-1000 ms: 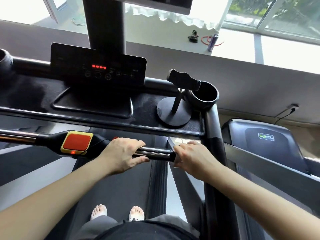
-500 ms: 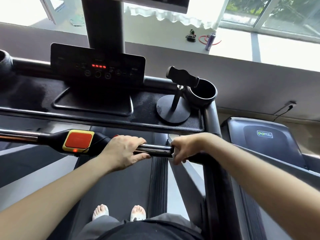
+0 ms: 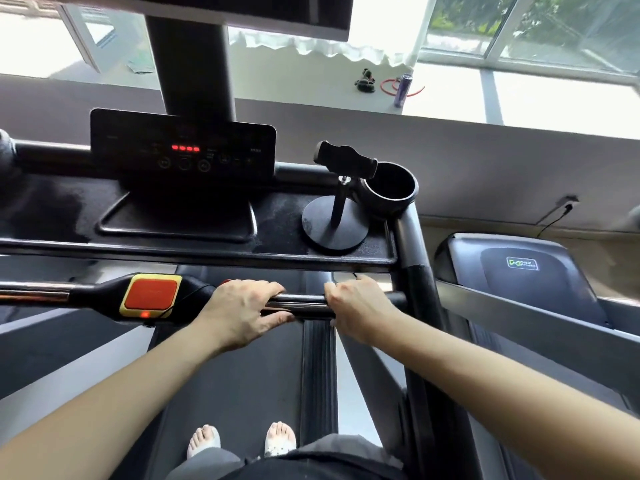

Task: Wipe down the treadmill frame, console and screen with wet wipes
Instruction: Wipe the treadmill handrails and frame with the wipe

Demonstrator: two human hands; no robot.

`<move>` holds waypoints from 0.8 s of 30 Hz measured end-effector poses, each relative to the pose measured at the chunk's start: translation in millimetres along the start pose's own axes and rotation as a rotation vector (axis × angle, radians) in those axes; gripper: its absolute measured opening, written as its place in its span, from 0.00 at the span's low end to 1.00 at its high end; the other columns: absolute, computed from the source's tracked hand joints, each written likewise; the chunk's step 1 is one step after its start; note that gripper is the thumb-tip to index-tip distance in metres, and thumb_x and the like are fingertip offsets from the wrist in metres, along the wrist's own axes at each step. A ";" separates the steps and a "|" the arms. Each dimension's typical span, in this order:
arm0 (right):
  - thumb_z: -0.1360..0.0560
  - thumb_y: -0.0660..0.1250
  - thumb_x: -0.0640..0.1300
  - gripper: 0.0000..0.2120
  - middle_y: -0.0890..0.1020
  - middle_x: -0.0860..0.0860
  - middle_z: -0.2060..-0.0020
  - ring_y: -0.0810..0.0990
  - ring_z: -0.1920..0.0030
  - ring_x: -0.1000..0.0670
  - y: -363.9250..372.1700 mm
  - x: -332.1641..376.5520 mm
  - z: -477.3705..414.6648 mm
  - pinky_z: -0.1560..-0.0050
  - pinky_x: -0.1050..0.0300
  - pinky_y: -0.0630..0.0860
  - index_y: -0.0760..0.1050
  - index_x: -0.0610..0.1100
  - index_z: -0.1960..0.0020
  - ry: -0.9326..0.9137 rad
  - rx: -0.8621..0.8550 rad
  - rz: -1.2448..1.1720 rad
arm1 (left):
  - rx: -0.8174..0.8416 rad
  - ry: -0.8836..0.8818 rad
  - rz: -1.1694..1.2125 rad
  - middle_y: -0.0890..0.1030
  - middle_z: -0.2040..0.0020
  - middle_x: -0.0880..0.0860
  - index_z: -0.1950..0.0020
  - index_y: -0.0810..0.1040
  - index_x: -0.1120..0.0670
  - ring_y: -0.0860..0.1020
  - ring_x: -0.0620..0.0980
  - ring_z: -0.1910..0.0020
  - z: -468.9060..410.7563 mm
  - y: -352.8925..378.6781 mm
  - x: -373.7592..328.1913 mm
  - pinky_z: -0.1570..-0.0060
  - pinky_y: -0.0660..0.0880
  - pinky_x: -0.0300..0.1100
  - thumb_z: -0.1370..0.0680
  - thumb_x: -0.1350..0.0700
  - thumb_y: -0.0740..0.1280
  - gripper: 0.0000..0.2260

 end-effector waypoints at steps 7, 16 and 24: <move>0.27 0.67 0.44 0.08 0.81 0.47 0.56 0.80 0.55 0.41 -8.4 -32.6 10.6 0.59 0.54 0.67 0.69 0.46 0.53 0.082 0.290 -0.048 | -0.058 -0.008 0.001 0.84 0.48 0.43 0.37 0.79 0.44 0.81 0.49 0.48 1.9 -0.2 -1.5 0.46 0.76 0.47 0.27 0.27 0.51 0.32; 0.32 0.74 0.46 0.08 0.84 0.48 0.60 0.82 0.60 0.45 -16.0 -4.7 -25.6 0.63 0.57 0.72 0.77 0.46 0.56 0.109 0.467 -0.323 | 0.045 -0.033 -0.020 0.82 0.46 0.43 0.36 0.75 0.42 0.79 0.47 0.45 -0.2 -0.1 -0.6 0.45 0.72 0.45 0.25 0.26 0.54 0.27; 0.23 0.67 0.49 0.12 0.80 0.47 0.49 0.80 0.49 0.42 -4.7 -14.9 27.7 0.48 0.48 0.70 0.69 0.45 0.45 0.091 0.023 -0.086 | 0.046 -0.044 -0.019 0.82 0.47 0.44 0.37 0.76 0.43 0.80 0.49 0.47 0.9 0.2 -1.2 0.45 0.73 0.46 0.26 0.26 0.51 0.30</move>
Point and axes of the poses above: each hand's wrist, its own z-axis away from the middle knuckle, its own y-axis out of the palm, x = y × z, the point moved 4 cm from there along -z, towards the middle knuckle
